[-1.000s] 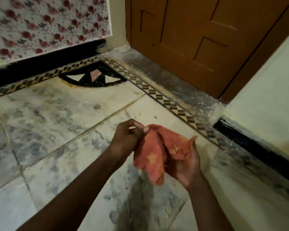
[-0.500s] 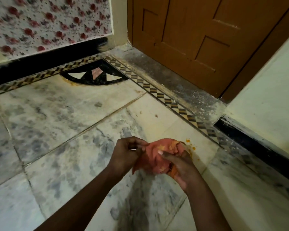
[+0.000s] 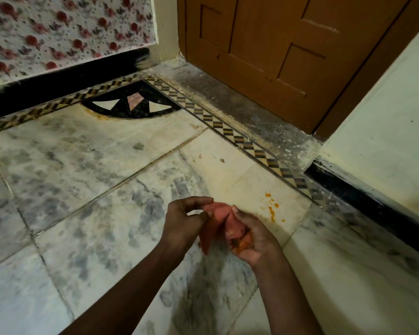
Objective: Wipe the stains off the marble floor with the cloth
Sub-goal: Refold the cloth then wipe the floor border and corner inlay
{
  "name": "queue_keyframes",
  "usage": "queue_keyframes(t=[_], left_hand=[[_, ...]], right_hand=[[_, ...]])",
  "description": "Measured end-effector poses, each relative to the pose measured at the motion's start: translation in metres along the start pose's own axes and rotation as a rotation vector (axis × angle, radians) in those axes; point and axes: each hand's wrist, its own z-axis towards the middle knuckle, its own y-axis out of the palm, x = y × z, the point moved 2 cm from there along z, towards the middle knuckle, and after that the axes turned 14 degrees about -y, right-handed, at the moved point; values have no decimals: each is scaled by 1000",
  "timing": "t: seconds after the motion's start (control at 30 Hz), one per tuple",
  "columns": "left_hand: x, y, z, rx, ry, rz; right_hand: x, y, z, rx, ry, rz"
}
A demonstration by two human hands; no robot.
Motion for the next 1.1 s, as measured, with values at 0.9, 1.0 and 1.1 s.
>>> queue_keyframes(t=[0.9,1.0,1.1], left_hand=[[15,-17,-2,145,12,-208],[14,-17,2,69,11,-215],[16,-17,3,48,29,-194]], right_hand=[[-36,13,2,30,-333,-350],[-47,14,-1,-44,-351,-434],[-52,16,-4,-77,-383,-510]])
